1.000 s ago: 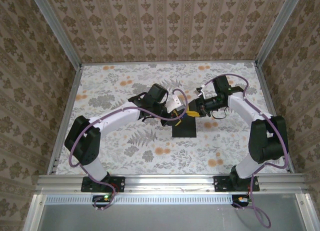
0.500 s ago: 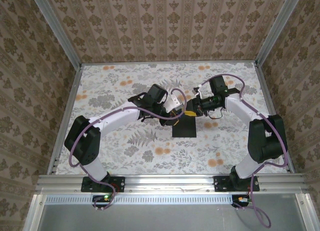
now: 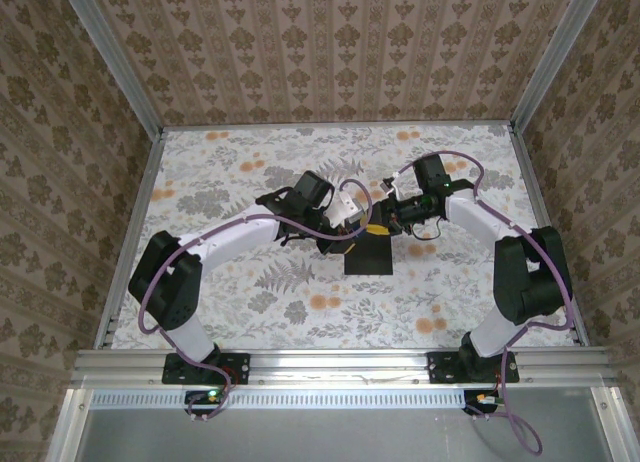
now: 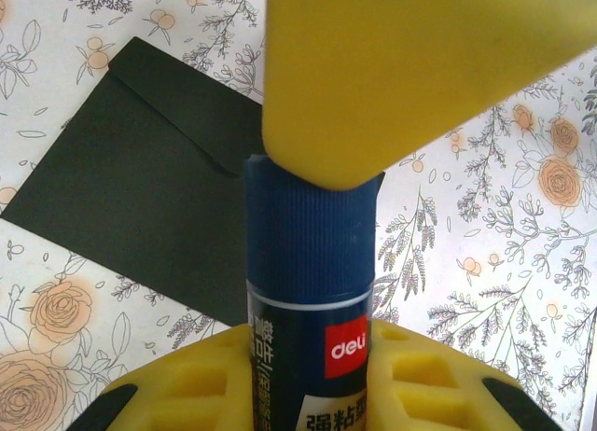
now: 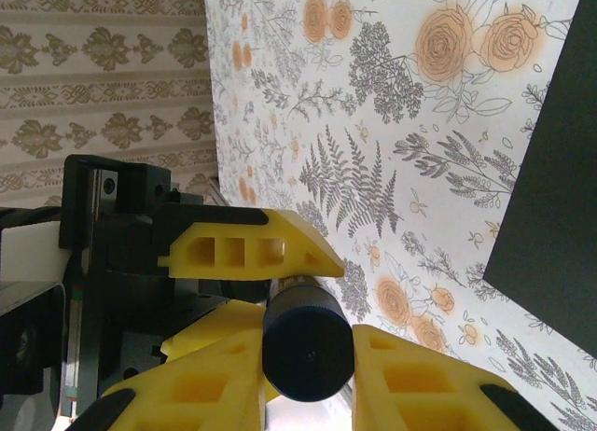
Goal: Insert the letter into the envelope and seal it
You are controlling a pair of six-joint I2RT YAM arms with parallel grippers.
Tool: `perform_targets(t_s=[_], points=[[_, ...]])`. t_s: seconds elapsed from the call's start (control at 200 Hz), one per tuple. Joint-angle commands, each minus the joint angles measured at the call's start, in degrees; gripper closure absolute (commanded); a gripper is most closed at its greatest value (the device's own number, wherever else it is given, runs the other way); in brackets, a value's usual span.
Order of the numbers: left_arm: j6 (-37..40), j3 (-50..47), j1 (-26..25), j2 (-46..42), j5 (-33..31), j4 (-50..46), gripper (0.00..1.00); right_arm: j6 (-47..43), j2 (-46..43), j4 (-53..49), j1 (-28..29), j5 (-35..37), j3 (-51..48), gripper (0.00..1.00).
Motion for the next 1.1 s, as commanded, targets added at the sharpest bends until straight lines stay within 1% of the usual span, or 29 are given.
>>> perform_targets(t_s=[0.0,0.32,0.535,0.86,0.985,1.045,1.095], points=[[-0.77,-0.34,-0.02,-1.87,2.15,9.80,1.00,-1.47,0.49,-4.46,1.95,-4.37,1.41,0.74],[0.27,-2.54,0.84,-2.20,3.44,8.50,1.00,-4.09,1.16,-8.41,0.06,-4.05,4.33,0.73],[0.10,-3.42,1.24,-2.12,3.60,8.46,1.00,-5.32,1.33,-10.12,-1.20,-3.67,5.57,0.62],[-1.24,-4.91,2.05,-2.02,3.02,8.74,1.00,-8.22,-0.03,-14.52,-5.13,-3.04,8.08,0.61],[-3.66,-4.88,2.72,-2.40,1.71,8.22,1.00,-9.03,-1.08,-15.73,-6.95,-1.95,8.41,0.60],[-5.33,-4.42,2.79,-2.81,-0.71,7.18,1.00,-9.48,-1.57,-16.39,-7.55,-1.02,8.75,0.59],[-7.48,-3.94,2.81,-3.15,-3.93,5.95,1.00,-9.39,-1.97,-16.23,-8.08,-0.46,8.65,0.57]])
